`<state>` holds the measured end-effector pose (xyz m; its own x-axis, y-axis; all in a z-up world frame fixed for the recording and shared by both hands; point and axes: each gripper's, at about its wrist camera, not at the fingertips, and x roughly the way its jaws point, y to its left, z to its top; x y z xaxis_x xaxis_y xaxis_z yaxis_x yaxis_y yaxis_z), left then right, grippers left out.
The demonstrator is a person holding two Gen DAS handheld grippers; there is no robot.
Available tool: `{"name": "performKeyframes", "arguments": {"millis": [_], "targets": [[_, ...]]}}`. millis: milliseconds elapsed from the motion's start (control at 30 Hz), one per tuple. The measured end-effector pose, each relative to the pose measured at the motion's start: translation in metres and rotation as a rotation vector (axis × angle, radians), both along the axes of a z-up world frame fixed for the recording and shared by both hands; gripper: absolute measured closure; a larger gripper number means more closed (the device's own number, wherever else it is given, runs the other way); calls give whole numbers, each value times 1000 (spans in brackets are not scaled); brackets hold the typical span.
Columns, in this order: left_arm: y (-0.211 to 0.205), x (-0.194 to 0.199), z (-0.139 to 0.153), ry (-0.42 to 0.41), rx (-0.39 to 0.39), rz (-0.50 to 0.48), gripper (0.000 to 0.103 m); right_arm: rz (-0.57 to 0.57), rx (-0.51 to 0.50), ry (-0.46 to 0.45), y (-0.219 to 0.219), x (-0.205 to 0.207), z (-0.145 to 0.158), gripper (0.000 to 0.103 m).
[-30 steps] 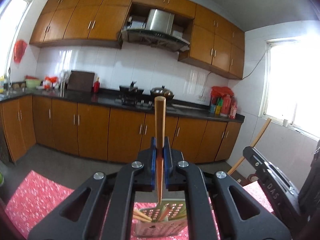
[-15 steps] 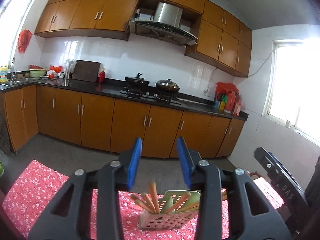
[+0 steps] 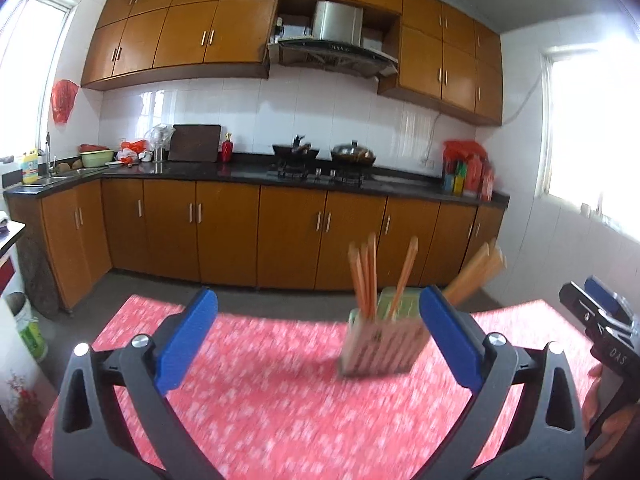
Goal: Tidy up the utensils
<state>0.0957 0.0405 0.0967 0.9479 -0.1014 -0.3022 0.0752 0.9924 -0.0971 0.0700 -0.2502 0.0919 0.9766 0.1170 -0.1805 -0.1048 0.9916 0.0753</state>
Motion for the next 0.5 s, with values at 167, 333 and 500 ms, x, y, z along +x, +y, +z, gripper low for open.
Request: {"name": "performKeyframes", "arguments": {"millis": [167, 333, 500], "targets": [[1, -42, -38, 23, 27, 45, 4, -22, -53, 59, 16, -28, -29, 2], [-6, -71, -69, 28, 62, 56, 4, 1, -57, 115, 26, -46, -62, 2], [-23, -86, -88, 28, 116, 43, 4, 16, -45, 145, 27, -58, -80, 2]]}}
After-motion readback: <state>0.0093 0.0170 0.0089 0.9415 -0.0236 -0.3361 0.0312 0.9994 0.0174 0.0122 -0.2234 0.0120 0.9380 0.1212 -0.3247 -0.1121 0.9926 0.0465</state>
